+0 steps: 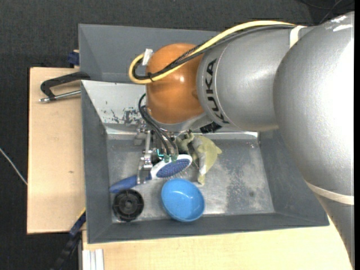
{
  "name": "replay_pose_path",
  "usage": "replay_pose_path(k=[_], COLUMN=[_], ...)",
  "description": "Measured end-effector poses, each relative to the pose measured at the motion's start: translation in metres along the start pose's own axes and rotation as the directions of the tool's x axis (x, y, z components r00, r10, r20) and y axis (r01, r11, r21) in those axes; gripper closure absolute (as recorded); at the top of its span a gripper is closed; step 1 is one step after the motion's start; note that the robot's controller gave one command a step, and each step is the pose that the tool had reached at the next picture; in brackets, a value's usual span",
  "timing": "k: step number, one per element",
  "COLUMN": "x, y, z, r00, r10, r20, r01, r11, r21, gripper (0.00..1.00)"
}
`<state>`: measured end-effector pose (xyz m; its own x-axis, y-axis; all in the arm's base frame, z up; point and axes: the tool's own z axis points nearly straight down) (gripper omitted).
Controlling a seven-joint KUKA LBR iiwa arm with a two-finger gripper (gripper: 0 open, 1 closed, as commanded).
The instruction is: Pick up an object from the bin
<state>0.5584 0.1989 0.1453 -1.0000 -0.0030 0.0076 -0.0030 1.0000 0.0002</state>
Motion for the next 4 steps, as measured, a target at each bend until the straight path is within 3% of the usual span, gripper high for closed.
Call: replay_pose_path(k=[1,2,3,4], x=[0.034,0.033,0.028,0.030], y=[-0.032,-0.031,-0.037,-0.038], z=[0.074,0.073,-0.078,-0.074], r00=[0.933,0.933,0.941,0.941], r10=[-0.360,-0.359,-0.337,-0.337], r20=[0.013,0.016,0.020,0.010], r01=[0.360,0.360,0.337,0.337], r11=[0.933,0.933,0.941,0.942], r21=[0.002,0.001,0.003,0.001], gripper=[0.00,1.00,1.00,1.00])
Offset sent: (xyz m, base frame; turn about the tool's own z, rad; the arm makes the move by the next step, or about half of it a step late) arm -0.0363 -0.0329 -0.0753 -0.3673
